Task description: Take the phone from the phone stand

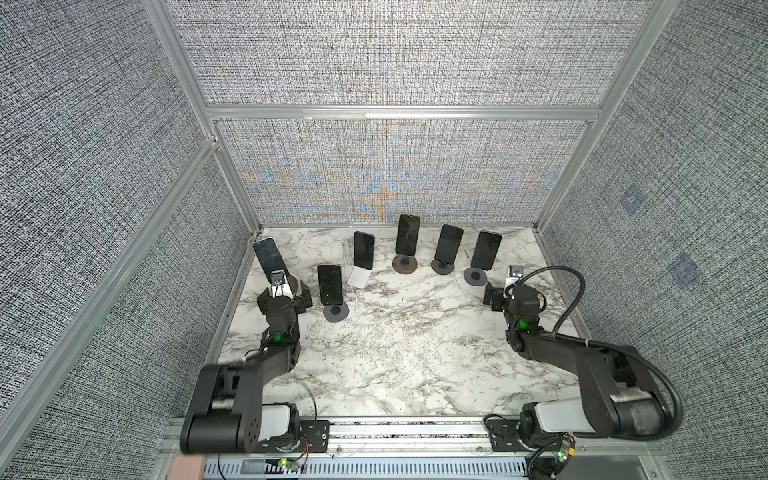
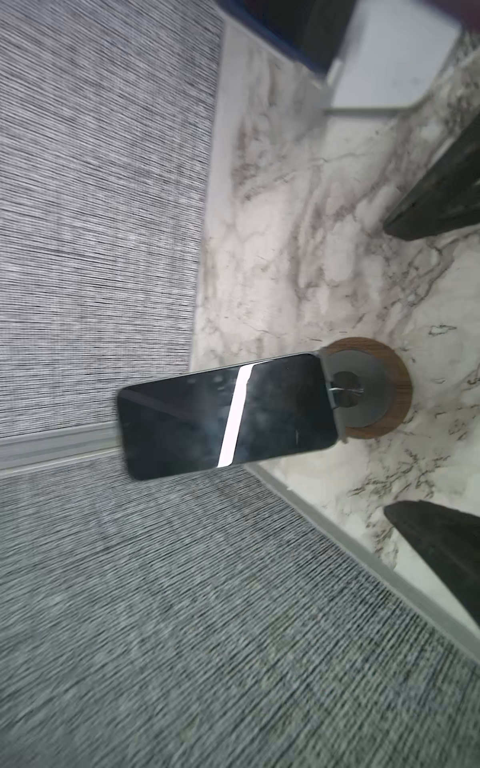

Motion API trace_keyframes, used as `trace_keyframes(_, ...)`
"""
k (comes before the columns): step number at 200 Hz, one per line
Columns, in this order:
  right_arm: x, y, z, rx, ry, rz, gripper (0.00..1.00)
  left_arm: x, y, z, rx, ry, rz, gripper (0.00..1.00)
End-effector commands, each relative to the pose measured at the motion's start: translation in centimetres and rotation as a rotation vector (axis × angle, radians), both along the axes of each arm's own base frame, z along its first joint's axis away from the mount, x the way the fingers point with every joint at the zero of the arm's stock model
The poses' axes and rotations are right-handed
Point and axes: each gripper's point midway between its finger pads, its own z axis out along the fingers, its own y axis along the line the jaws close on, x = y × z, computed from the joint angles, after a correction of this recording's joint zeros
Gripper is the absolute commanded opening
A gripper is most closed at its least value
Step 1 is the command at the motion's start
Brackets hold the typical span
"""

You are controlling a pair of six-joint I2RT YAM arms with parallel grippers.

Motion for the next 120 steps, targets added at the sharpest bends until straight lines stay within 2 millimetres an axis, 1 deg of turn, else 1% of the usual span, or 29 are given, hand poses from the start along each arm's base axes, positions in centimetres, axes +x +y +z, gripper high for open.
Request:
trace_keyframes(1,-2.6,-0.8,-0.9,0.035,0.194,-0.074,0.99,-1.3,0.3,1.9,-0.017,0.070,0.018,0.99)
trace_keyframes(3,-2.7,-0.8,-0.9,0.039,0.203,-0.077,0.99,-1.4,0.4,2.3,-0.023,0.075,0.024,0.99)
trace_keyframes(4,-2.8,-0.8,-0.7,0.041,0.204,-0.078,0.99,-1.5,0.5,2.0,-0.021,0.094,0.027,0.99)
trace_keyframes(6,-2.9,-0.8,-0.5,0.043,0.210,-0.080,0.99,-1.5,0.5,2.7,-0.032,0.084,0.032,0.99)
trace_keyframes(15,-3.5,-0.8,0.0,0.057,0.253,-0.084,0.99,-1.5,1.1,3.6,-0.058,0.106,0.074,0.99)
trace_keyframes(17,-3.6,-0.7,0.1,0.059,0.262,-0.084,0.99,-1.4,1.2,4.1,-0.062,0.104,0.082,0.99)
trace_keyframes(21,-4.0,-0.8,0.2,0.060,0.289,-0.088,0.99,-1.4,1.5,4.1,-0.059,0.130,0.095,0.99)
trace_keyframes(24,-4.2,-0.7,0.2,0.064,0.310,-0.088,0.99,-1.1,1.6,4.7,-0.056,0.136,0.100,0.99)
trace_keyframes(27,-4.4,-0.7,0.2,0.068,0.327,-0.088,0.99,-1.0,1.6,4.5,-0.049,0.170,0.105,0.99)
trace_keyframes(31,-4.7,-0.5,0.2,0.073,0.357,-0.080,0.99,-0.6,1.8,5.0,-0.038,0.188,0.111,0.99)
trace_keyframes(49,-5.6,0.9,0.7,0.127,0.451,-0.028,0.99,1.5,2.4,4.8,0.009,0.304,0.130,0.99)
trace_keyframes(53,-5.8,1.2,0.8,0.139,0.460,-0.015,0.99,2.1,2.7,4.5,0.011,0.326,0.134,0.99)
trace_keyframes(71,-6.3,2.5,1.2,0.189,0.486,0.041,0.99,4.5,3.8,3.8,-0.042,0.365,0.148,0.99)
trace_keyframes(79,-6.5,2.9,1.4,0.199,0.492,0.058,0.99,5.5,4.5,3.7,-0.068,0.363,0.169,0.99)
trace_keyframes(98,-7.0,3.2,1.9,0.199,0.488,0.083,0.99,7.5,5.7,3.4,-0.106,0.370,0.224,0.99)
trace_keyframes(105,-7.1,3.2,2.1,0.190,0.484,0.090,0.99,8.1,6.0,3.6,-0.116,0.364,0.243,0.99)
trace_keyframes(120,-7.4,3.1,2.4,0.175,0.477,0.102,0.99,9.5,6.7,3.1,-0.153,0.369,0.261,0.99)
